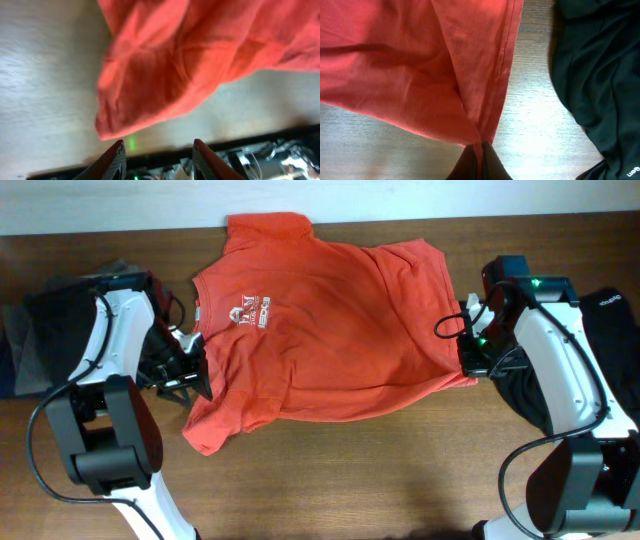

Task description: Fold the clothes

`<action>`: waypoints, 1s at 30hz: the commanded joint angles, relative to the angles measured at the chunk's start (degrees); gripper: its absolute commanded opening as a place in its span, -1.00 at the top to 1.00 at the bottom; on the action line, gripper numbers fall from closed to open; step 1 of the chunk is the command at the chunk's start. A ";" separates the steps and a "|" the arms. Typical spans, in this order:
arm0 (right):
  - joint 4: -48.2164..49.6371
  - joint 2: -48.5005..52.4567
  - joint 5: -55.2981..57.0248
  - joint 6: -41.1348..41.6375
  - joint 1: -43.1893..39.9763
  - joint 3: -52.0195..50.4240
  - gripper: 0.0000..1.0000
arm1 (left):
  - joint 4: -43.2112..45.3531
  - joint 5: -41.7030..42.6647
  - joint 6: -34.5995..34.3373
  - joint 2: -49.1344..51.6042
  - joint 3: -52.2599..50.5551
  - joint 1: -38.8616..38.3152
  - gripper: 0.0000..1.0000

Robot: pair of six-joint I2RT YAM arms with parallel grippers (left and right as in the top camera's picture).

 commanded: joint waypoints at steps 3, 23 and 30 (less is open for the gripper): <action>0.26 -1.40 0.24 0.50 -0.48 -0.11 0.92 | 1.64 -1.51 -1.84 -5.55 -0.02 -0.52 0.11; 0.33 -1.40 -0.81 0.68 -0.48 -0.11 0.92 | 25.14 -1.55 -4.48 -2.01 -7.87 -3.56 -0.06; 0.33 -1.40 -0.81 0.70 -0.48 -0.11 0.92 | 26.60 -1.86 -4.46 1.86 -7.87 -3.96 0.04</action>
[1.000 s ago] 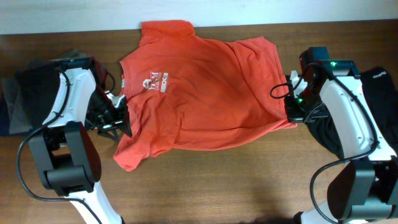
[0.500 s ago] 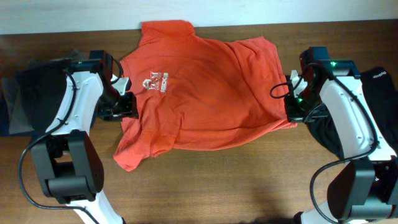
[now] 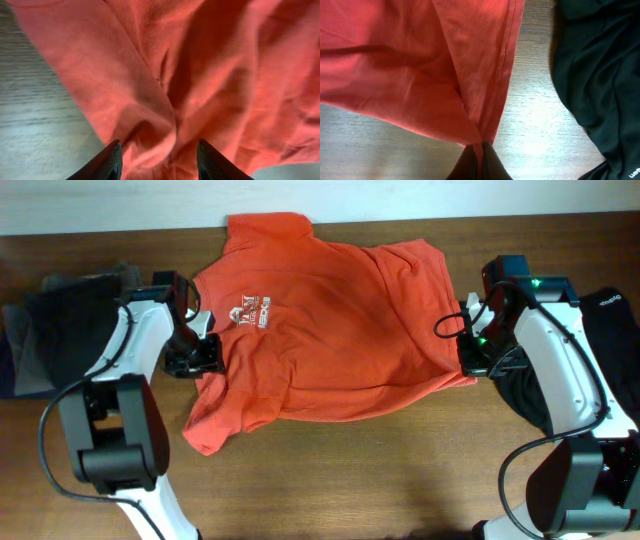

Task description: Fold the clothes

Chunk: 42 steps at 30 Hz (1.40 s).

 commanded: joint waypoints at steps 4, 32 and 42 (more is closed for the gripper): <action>0.09 -1.40 -0.42 0.52 -0.48 -0.11 0.92 | 0.39 -1.09 -0.52 4.04 -0.44 -0.42 0.05; 0.13 -1.40 -0.42 0.50 -0.48 -0.11 0.92 | -21.75 -23.80 -20.39 -7.28 0.28 6.29 0.01; -2.12 -1.84 17.90 17.49 -5.60 -0.09 0.92 | -15.26 -11.21 -12.02 -7.28 -6.08 6.25 0.02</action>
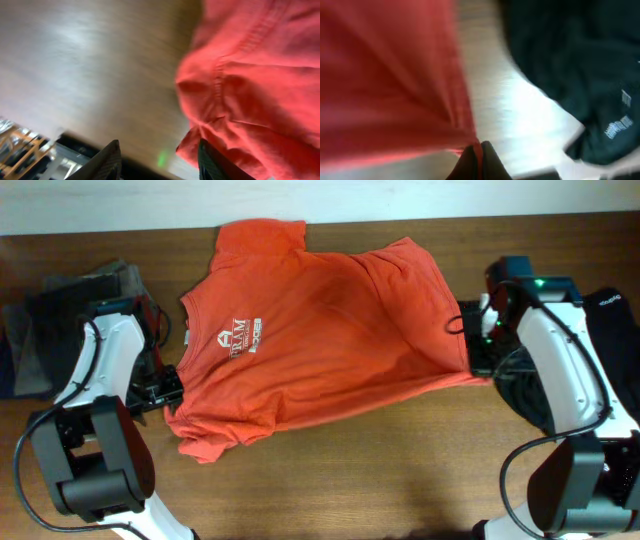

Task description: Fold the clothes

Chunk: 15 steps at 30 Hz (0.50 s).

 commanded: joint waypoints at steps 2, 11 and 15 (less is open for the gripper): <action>-0.72 -1.95 8.26 8.26 -6.34 -0.07 0.92 | 2.12 14.73 10.14 -0.24 -0.61 -0.24 0.03; 0.35 -1.95 5.95 10.51 -12.94 -0.07 0.92 | -1.09 32.59 21.29 -0.92 -0.83 -0.39 0.02; 0.44 -1.95 5.42 10.51 -12.85 -0.07 0.92 | -2.10 33.03 21.55 -0.92 -3.50 -3.48 0.00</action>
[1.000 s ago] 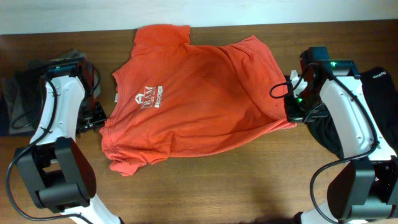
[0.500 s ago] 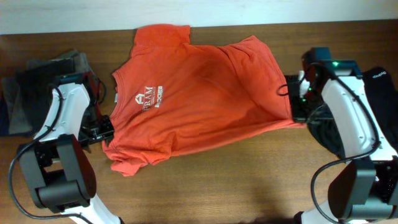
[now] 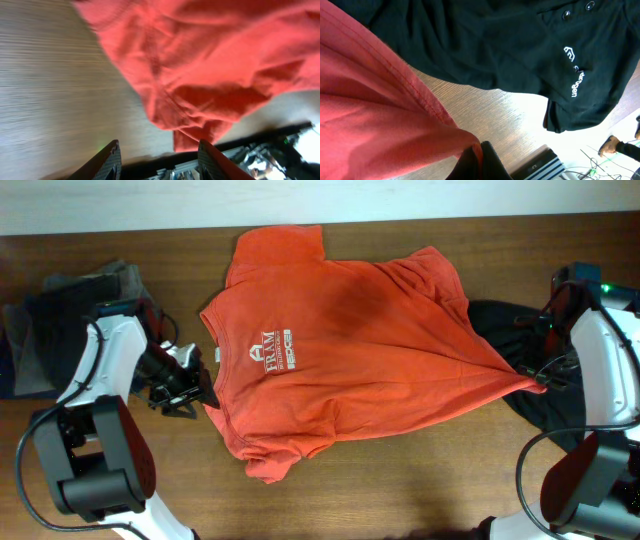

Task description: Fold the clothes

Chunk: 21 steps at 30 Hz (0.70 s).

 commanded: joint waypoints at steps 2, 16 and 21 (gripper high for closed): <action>0.22 -1.86 -0.90 0.35 0.04 -0.09 0.92 | -0.42 4.17 2.97 -0.92 -4.94 -4.70 0.01; 0.20 -1.86 -1.44 -0.07 0.04 -0.09 0.92 | 8.74 3.56 -4.72 -0.92 -19.67 -9.57 0.03; 0.15 -1.86 -1.55 -0.07 0.04 -0.09 0.92 | 16.96 3.56 -7.41 -1.01 -21.29 -9.79 0.21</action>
